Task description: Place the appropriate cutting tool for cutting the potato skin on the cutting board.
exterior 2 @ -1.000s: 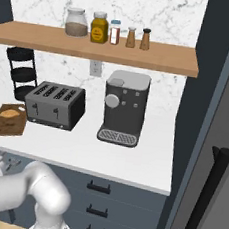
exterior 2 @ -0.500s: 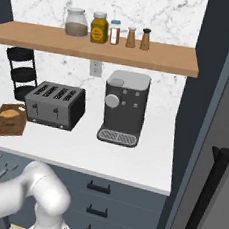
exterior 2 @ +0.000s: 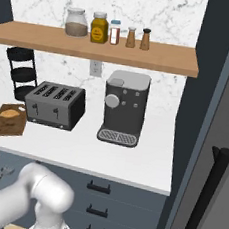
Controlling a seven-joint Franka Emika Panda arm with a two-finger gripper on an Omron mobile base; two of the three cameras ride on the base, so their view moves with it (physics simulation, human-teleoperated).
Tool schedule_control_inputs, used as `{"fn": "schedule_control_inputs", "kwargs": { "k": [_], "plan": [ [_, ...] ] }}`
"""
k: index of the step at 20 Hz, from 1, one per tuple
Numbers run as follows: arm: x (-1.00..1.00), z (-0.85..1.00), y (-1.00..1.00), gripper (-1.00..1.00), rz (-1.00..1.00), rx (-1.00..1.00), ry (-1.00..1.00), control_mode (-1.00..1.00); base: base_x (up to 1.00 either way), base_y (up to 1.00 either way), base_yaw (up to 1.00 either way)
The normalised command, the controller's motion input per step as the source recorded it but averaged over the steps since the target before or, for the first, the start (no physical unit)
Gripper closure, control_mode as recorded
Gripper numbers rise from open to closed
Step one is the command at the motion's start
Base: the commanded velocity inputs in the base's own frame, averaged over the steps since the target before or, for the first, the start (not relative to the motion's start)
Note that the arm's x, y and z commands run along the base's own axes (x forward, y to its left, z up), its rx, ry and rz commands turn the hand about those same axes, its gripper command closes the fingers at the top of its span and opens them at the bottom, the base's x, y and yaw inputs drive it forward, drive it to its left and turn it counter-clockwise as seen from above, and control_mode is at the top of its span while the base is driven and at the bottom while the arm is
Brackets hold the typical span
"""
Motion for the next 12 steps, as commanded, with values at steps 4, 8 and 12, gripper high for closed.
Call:
{"fn": "schedule_control_inputs", "kwargs": {
  "k": [4,8,12],
  "plan": [
    [-0.93,0.03,0.07,-1.0,-0.15,0.03,0.0,-1.0,0.0,0.0,0.0],
    [0.08,0.74,0.27,-1.0,-0.15,-0.1,0.0,-1.0,0.0,0.0,0.0],
    [0.92,0.84,0.31,-1.0,-0.15,-0.2,0.0,-1.0,0.0,0.0,0.0]
  ]
}}
